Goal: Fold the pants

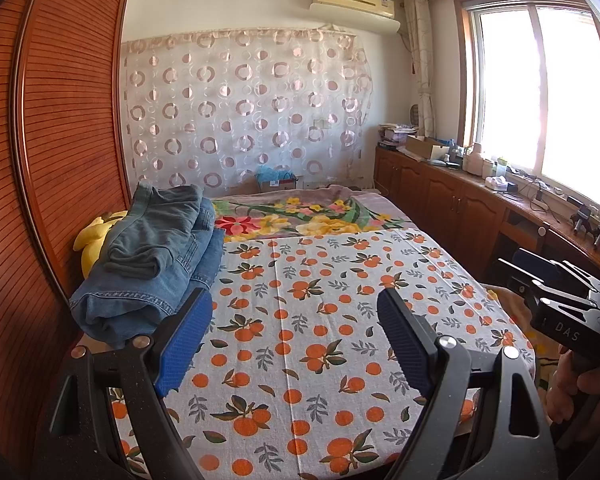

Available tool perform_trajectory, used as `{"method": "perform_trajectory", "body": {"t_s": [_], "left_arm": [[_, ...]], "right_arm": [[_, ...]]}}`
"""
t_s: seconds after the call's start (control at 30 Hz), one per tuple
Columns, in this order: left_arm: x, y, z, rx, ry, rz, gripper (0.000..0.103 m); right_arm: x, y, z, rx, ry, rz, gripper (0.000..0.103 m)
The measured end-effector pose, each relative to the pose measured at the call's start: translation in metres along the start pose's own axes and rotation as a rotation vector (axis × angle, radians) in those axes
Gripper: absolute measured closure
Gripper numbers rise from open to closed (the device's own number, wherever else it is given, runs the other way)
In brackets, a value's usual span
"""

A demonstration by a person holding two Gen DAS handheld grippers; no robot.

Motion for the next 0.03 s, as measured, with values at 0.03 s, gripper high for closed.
{"method": "perform_trajectory", "body": {"t_s": [0.03], "left_arm": [[0.0002, 0.0004, 0.0004, 0.001, 0.0, 0.0, 0.018]], "right_arm": [[0.0002, -0.0001, 0.0001, 0.0, 0.0, 0.0, 0.042]]}}
Point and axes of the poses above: each gripper's, at about its wrist camera, not at the fingertips, and y roughly the way its jaws point, z to its right, x to its underside, the point moved 10 cm from there along y, roughly the way its jaws point, and after that the axes turned 7 degrees about x, right-handed, at the moved point
